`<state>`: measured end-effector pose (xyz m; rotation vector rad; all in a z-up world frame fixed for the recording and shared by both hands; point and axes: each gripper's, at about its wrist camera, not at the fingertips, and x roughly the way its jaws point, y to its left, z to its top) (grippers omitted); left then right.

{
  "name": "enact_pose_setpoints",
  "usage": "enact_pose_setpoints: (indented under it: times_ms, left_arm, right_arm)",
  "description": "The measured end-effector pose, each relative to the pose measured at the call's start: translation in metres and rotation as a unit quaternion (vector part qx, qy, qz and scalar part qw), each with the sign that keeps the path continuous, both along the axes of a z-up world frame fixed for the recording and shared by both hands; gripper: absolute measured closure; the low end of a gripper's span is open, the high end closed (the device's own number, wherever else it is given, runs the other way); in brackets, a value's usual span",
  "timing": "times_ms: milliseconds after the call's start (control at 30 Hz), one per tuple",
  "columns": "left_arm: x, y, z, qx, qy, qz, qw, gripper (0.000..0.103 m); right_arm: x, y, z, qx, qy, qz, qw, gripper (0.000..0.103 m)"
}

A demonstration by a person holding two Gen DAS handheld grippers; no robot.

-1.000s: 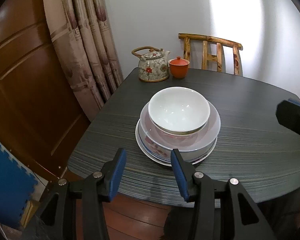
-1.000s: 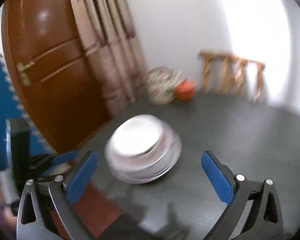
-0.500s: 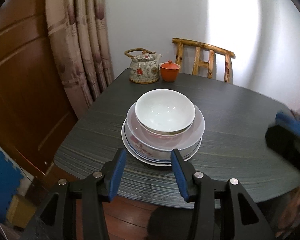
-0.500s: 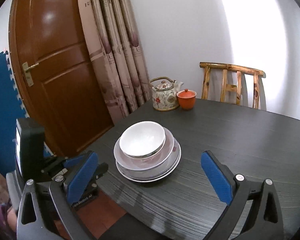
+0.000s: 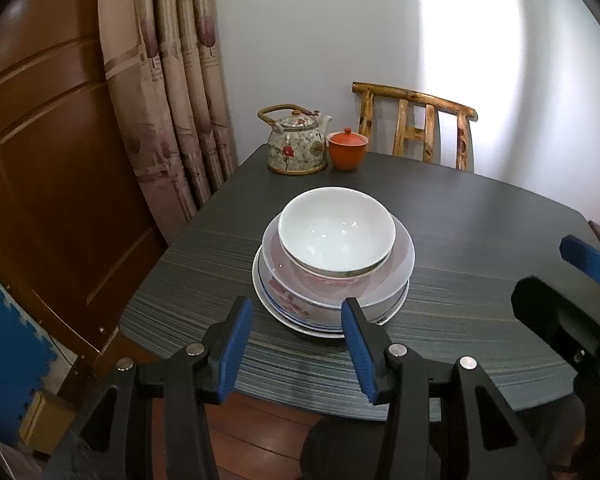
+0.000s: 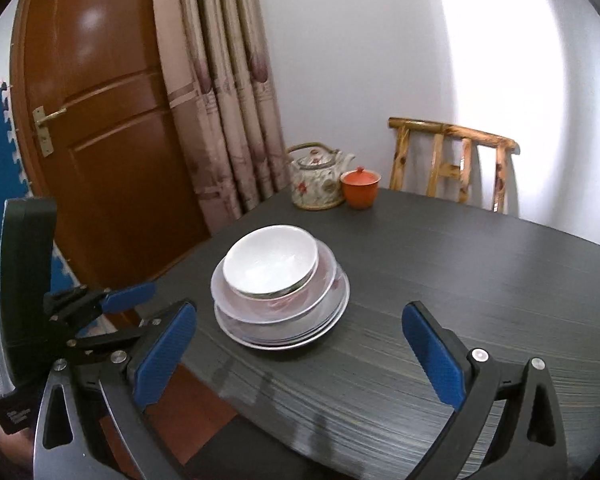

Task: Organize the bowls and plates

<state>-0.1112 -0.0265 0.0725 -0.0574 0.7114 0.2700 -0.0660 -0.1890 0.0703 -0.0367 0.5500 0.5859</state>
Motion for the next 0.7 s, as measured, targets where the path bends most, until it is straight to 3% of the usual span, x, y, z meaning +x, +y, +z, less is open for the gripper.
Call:
enact_pose_setpoints:
  times_ms: [333, 700]
  left_arm:
    - [0.0013, -0.0001, -0.0042, 0.001, 0.005, 0.003, 1.0000, 0.056]
    - [0.0023, -0.0027, -0.0081, 0.005, 0.002, 0.002, 1.0000, 0.056]
  right_arm:
    - [-0.0017, 0.0000, -0.0032, -0.001, -0.004, -0.015, 1.000, 0.001]
    - [0.0022, -0.0029, -0.0073, 0.009, 0.019, -0.023, 1.000, 0.001]
